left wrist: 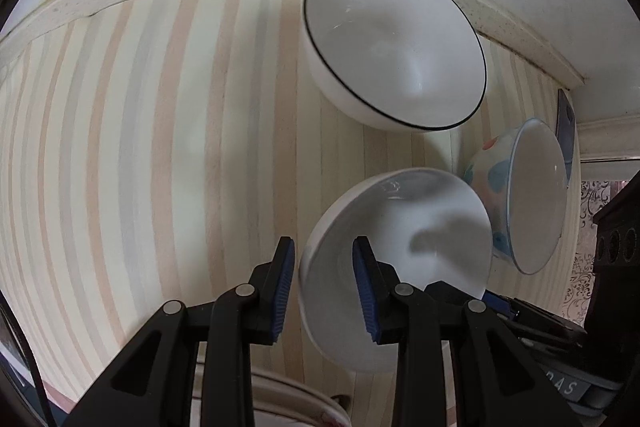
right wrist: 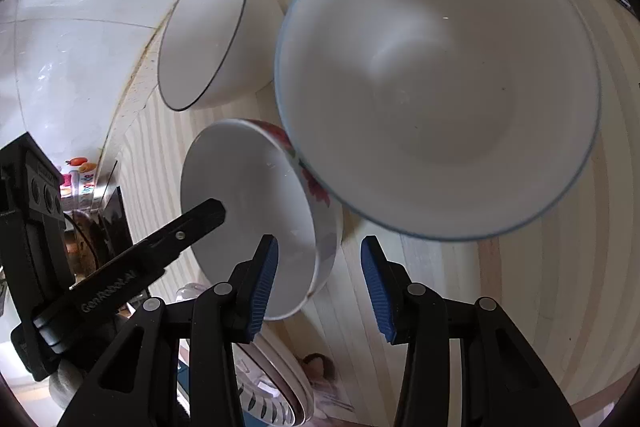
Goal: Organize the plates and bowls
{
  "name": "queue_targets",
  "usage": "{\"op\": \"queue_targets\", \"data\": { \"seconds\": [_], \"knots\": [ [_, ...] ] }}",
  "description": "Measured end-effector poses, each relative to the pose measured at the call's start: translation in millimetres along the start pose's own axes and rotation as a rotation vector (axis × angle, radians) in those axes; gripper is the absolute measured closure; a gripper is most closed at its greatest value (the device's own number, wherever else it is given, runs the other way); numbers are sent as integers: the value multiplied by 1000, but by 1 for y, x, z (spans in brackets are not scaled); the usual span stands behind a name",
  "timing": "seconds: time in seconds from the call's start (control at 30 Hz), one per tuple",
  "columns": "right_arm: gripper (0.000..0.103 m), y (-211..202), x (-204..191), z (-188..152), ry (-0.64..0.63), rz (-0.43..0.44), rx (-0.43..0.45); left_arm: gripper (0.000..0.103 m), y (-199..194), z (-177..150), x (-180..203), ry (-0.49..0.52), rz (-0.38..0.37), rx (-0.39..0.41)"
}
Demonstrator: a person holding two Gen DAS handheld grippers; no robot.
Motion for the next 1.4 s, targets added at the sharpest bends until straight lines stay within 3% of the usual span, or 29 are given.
{"op": "queue_targets", "data": {
  "seconds": [0.1,0.17,0.27,0.77,1.17,1.4],
  "knots": [
    [58,3,0,3,1,-2,1,80,1,0,2,21,11,21],
    [76,4,-3,3,-8,-4,2,83,0,0,4,30,20,29],
    [87,5,-6,1,-45,-43,16,87,-1,2,3,38,21,38],
    [90,-20,-16,-16,-116,-68,48,88,-49,-21,21,87,2,114],
    [89,-86,4,-60,-159,-70,63,88,-77,-93,53,108,-45,111],
    [90,-114,48,-96,-155,-85,50,88,-66,-135,75,161,-61,73]
  ]
}}
Point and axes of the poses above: each gripper's, at about its wrist camera, not at the fingertips, and y roughly the way its jaws point, x to its right, z to its top, the point moved 3 cm from there along y, roughly the way its jaws point, and after that the axes turned 15 degrees about x, right-handed, at the moved point
